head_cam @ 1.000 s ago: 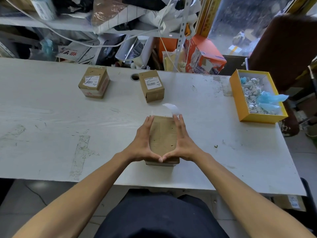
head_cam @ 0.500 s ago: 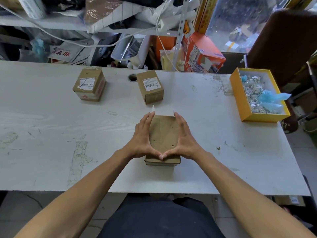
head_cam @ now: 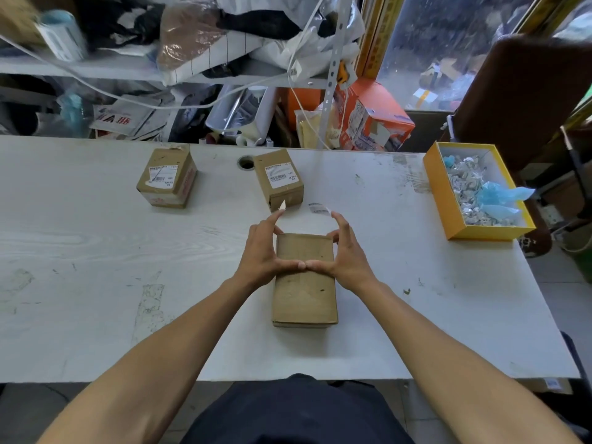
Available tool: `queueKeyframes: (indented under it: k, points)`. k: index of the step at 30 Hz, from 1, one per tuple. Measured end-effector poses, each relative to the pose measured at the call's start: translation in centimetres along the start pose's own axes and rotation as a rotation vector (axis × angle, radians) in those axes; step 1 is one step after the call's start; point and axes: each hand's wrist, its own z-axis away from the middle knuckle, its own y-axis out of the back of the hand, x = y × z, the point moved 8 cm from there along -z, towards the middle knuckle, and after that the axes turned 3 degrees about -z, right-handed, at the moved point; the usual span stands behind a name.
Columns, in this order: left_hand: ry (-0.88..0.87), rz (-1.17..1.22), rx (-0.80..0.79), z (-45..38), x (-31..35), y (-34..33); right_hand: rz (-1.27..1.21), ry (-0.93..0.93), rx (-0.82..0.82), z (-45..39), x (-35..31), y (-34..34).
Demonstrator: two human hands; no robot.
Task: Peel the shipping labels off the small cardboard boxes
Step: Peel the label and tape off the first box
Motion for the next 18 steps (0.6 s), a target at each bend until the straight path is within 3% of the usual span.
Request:
queueKeyframes:
  k: [18]
  points:
    - [0.113, -0.071, 0.055, -4.5, -0.2, 0.8, 0.028, -0.102, 0.063, -4.9, 0.1, 0.9]
